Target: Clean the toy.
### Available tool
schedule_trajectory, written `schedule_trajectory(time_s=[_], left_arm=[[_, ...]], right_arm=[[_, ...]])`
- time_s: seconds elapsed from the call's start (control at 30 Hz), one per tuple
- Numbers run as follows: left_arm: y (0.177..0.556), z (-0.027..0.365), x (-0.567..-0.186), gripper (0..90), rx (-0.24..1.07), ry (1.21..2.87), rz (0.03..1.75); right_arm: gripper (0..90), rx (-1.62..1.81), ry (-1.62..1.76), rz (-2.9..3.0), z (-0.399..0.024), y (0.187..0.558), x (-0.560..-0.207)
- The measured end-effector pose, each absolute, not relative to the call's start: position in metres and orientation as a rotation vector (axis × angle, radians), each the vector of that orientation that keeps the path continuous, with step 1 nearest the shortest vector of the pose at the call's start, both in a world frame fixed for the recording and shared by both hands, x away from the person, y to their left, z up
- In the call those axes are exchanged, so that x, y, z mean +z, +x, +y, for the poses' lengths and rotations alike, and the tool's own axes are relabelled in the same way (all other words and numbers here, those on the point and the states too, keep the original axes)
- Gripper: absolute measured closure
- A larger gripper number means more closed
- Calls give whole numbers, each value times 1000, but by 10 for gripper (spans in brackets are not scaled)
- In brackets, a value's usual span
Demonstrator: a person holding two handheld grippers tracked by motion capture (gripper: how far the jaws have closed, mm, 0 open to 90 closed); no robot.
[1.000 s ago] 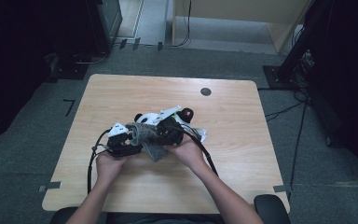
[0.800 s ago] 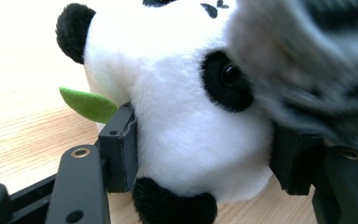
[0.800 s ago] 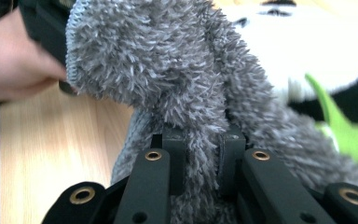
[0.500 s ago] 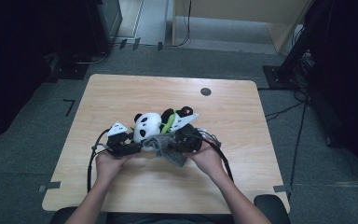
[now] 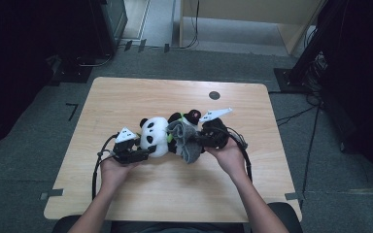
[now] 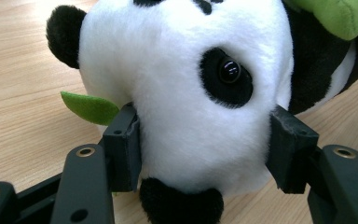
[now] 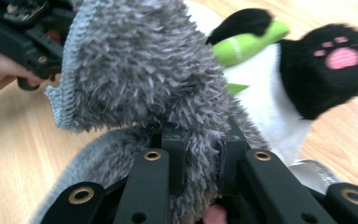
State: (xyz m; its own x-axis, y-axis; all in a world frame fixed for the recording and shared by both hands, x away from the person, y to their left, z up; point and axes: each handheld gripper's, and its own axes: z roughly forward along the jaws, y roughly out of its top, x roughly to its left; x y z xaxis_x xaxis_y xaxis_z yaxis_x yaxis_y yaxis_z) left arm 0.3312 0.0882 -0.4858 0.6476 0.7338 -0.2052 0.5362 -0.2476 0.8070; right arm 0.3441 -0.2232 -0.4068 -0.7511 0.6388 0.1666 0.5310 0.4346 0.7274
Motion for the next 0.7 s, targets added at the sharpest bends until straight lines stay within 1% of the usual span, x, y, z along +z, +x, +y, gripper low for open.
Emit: schedule_trajectory(time_s=[0.2,0.37,0.47,0.57,0.7], left_arm=[[331,89,-486,370,248,1923,1001],[331,89,-485,367,235,1911,1016],[333,90,-484,362,218,1906,1025],[333,90,-483,361,218,1908,1028],[333,90,-483,360,218,1909,1031]], right_arm=[[787,1202,1116,2479,-242,350,-402],[787,1211,1123,2453,-248,349,-397],[787,1253,1103,2452,-246,345,-389],[787,1275,1020,2482,-231,332,-375],[787,1297,949,2507,-217,323,-368]])
